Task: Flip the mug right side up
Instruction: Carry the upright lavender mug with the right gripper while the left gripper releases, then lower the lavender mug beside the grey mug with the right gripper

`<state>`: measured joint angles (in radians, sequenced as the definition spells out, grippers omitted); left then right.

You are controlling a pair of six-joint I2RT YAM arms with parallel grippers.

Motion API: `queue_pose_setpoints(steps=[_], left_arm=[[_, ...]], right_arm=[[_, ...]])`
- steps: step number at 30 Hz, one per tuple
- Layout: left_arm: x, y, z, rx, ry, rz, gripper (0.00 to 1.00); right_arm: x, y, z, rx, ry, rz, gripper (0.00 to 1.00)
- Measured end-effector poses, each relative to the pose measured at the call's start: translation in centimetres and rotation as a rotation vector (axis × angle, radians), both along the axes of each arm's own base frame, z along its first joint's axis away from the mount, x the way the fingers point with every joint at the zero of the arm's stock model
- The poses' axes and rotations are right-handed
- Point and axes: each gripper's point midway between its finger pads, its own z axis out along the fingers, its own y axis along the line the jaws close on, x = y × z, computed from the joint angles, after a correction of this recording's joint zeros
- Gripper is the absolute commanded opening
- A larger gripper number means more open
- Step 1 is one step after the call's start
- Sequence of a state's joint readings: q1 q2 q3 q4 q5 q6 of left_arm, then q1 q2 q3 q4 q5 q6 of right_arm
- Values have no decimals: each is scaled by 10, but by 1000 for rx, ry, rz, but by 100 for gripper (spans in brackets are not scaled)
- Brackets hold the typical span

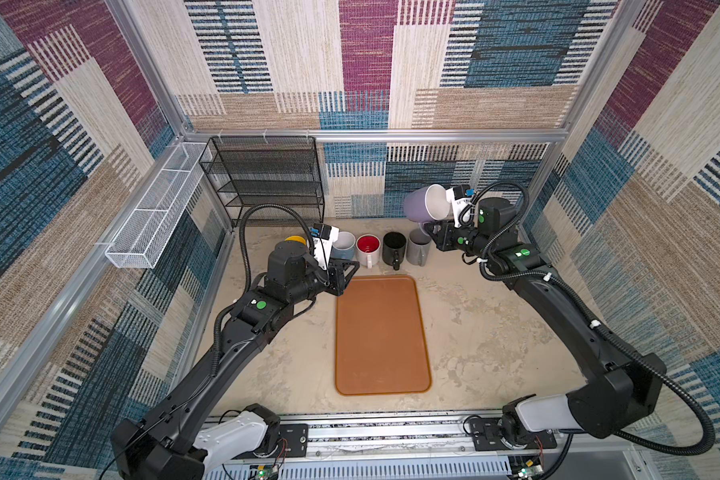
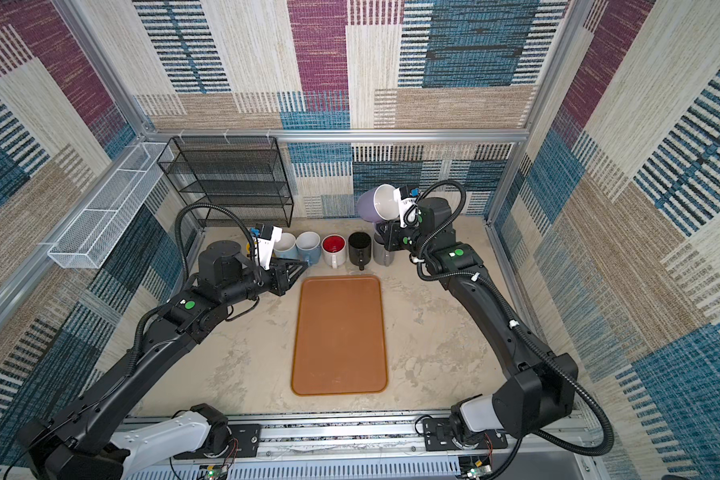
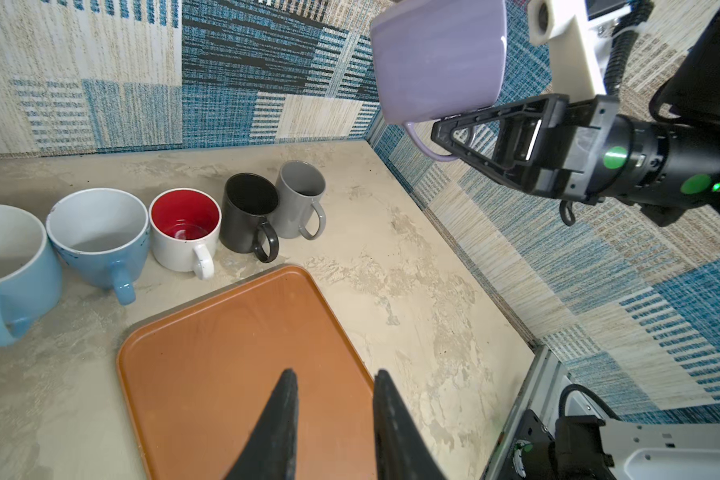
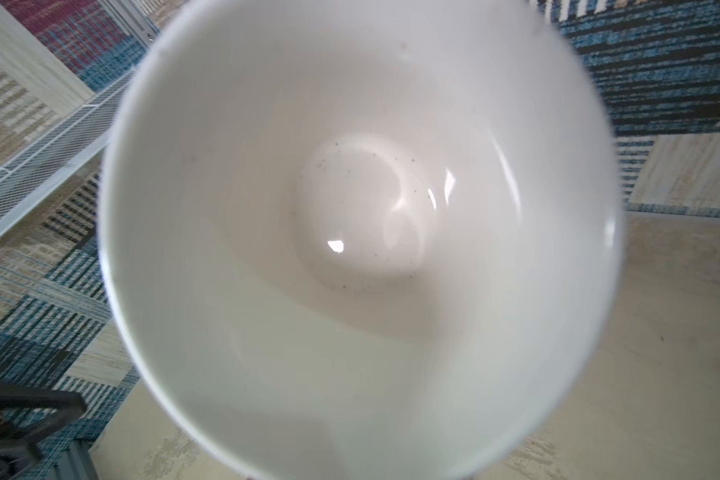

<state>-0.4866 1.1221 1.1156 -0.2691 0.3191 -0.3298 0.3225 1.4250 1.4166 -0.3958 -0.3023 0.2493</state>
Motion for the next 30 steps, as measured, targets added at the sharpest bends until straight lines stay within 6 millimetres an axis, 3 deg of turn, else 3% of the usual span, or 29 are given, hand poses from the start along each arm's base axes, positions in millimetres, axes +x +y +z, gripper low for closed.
queue_pose_setpoints(steps=[16, 30], left_arm=[[-4, 2, -4, 26, 12, -6, 28], [-8, 4, 1, 38, -1, -13, 28]], right_arm=[[58, -49, -65, -279, 145, -257, 0], [88, -106, -137, -441, 331, -403, 0]])
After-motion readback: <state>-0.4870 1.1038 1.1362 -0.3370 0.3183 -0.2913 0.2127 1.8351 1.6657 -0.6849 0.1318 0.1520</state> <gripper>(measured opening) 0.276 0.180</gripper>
